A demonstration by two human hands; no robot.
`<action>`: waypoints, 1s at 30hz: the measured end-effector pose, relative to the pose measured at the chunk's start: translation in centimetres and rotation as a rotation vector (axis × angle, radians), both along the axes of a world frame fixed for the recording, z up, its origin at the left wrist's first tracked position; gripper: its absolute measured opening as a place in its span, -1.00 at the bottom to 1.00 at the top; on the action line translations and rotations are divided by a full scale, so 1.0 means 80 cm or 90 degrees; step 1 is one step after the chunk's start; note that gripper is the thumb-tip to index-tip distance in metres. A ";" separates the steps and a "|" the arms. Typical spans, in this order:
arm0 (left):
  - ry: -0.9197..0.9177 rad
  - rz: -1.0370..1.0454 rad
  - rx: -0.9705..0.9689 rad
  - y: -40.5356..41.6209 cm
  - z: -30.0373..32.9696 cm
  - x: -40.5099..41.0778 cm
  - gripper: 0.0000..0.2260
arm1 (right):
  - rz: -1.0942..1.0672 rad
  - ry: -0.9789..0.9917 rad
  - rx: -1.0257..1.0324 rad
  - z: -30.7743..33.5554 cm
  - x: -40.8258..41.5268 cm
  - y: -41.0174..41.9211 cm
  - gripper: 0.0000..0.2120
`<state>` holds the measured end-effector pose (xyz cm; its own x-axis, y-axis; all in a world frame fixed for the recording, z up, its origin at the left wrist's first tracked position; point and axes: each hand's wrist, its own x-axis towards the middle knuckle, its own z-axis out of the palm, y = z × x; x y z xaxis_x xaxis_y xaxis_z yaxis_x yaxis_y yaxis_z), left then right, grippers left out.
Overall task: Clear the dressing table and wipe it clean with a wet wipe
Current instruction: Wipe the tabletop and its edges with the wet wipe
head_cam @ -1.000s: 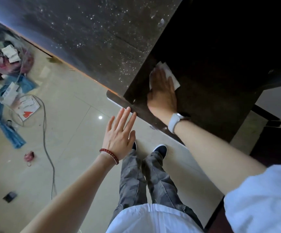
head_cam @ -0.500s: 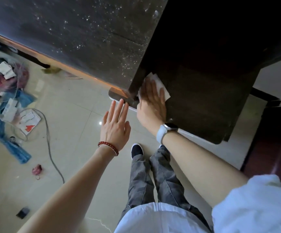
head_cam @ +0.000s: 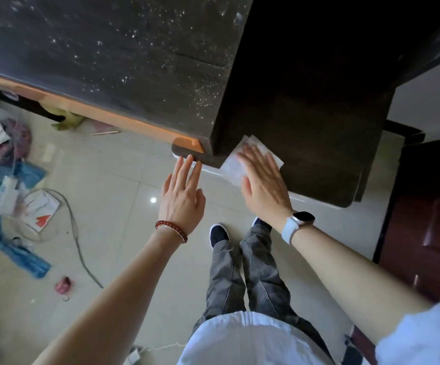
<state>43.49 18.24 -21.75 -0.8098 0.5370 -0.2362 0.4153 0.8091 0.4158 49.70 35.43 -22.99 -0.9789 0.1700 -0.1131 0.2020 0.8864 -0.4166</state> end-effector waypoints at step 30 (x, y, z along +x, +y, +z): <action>-0.061 0.039 -0.077 -0.006 0.008 -0.014 -0.43 | -0.352 -0.047 0.063 -0.008 0.045 -0.026 -0.48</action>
